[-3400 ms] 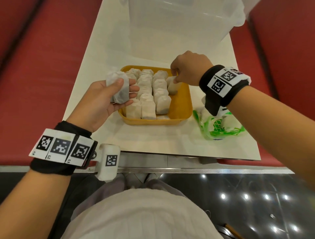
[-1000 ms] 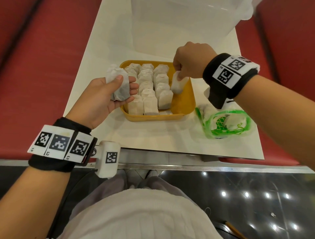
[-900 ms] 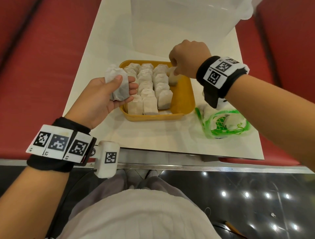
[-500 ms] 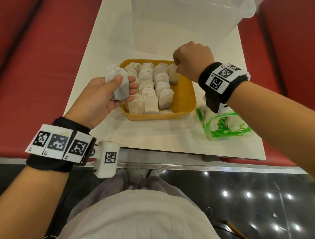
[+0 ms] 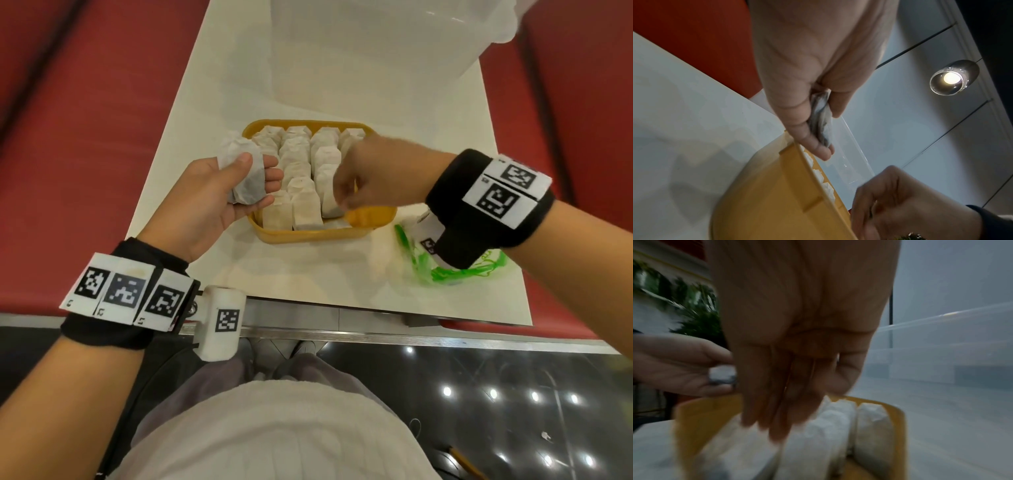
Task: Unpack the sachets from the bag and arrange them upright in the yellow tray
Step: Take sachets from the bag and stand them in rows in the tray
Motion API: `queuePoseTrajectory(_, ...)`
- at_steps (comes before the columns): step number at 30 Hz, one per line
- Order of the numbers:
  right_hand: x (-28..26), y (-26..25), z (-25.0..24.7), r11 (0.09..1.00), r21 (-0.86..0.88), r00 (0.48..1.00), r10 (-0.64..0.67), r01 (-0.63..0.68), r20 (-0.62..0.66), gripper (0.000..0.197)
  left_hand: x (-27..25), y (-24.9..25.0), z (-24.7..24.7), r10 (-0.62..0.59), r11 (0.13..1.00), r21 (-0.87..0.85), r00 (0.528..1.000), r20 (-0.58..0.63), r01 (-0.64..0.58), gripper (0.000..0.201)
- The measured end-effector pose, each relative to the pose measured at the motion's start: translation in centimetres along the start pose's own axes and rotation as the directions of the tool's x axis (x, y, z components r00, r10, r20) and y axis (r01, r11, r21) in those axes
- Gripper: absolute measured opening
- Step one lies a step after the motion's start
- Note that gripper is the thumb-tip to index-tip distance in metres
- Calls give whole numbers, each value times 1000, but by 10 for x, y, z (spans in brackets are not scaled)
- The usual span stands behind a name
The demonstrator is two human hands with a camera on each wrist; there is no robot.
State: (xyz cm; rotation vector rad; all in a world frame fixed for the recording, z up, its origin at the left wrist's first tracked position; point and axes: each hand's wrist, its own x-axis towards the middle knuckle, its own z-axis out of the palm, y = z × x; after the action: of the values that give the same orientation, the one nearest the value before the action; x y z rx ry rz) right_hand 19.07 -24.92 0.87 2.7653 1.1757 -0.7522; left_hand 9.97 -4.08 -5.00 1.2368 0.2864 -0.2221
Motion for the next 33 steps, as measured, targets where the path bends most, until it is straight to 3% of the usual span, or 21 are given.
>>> queuePoseTrajectory(1,0,-5,3,1000,11,992,-11,10,125,16,0,0,0,2,1000,5,1000,-1,-2,30)
queuePoseTrajectory(3,3,-8,9,999,44,966,-2,-10,257,25,0,0,1,4,1000,16,1000,-2,-4,30)
queuePoseTrajectory(6,1,-6,15,991,130,946,-8,-36,323,41,-2,1,1,9,1000,18,1000,-7,-9,30)
queuePoseTrajectory(8,-4,-6,22,989,142,934,-21,-32,357,39,-3,1,1,11,1000,20,1000,-8,-11,31)
queuePoseTrajectory(11,-11,-3,35,991,127,958,-7,-31,287,15,-4,1,2,6,1000,22,1000,-8,-6,31)
queuePoseTrajectory(13,-15,-2,40,984,173,982,-1,-32,190,9,-5,1,2,3,1000,28,1000,-6,-3,31)
queuePoseTrajectory(17,-21,-1,40,956,290,999,40,-41,10,21,-5,3,1,3,999,46,1000,2,-3,31)
queuePoseTrajectory(21,-28,4,36,887,457,996,85,-64,-25,23,-4,3,0,8,998,64,1000,11,-9,32)
queuePoseTrajectory(26,-32,14,29,838,541,981,162,-78,-109,17,-4,3,-1,15,998,63,1000,21,-16,30)
queuePoseTrajectory(30,-23,14,18,925,375,961,162,-68,-224,13,-4,4,-1,17,997,77,1000,22,-19,32)
queuePoseTrajectory(33,-8,2,12,977,207,995,67,-49,-77,12,-3,4,-1,10,997,78,1000,25,-12,34)
